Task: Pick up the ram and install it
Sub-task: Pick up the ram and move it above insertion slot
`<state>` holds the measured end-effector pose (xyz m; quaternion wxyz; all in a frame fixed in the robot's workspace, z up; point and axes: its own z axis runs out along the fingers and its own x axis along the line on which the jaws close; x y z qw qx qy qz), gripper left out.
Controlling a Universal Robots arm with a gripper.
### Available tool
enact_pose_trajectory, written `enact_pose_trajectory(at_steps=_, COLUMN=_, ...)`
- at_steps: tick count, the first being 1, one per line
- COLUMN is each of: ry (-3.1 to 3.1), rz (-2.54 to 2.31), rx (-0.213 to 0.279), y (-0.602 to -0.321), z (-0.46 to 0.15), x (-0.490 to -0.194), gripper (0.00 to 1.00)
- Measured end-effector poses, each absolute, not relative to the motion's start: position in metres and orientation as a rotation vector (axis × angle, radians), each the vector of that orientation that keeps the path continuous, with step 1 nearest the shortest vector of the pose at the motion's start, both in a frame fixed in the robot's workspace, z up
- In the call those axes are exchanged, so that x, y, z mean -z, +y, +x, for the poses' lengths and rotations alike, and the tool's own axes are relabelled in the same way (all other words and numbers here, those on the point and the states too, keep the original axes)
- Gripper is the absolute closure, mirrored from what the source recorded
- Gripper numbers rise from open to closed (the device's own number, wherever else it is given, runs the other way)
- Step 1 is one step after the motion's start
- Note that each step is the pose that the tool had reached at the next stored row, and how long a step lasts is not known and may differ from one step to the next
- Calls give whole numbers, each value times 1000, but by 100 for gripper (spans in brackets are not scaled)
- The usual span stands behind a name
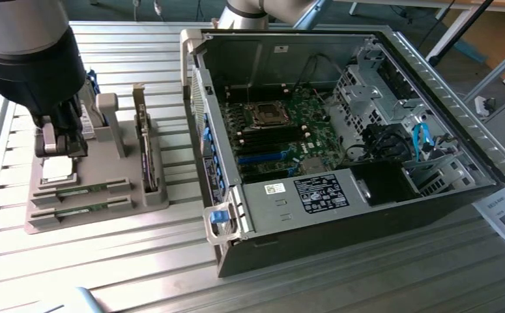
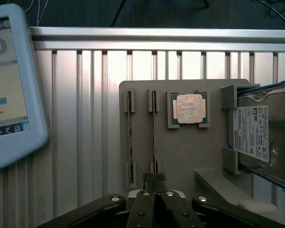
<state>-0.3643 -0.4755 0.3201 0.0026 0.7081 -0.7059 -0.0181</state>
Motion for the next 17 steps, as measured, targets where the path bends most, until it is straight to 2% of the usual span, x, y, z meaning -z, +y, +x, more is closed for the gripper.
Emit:
enact_pose_trajectory(at_steps=10, ry=-2214, rz=2221, rx=57, y=-476, z=-364, x=-313, gripper=90)
enact_pose_trajectory(at_steps=17, ry=-2214, rz=2221, rx=57, y=-486, z=-365, x=-313, gripper=90)
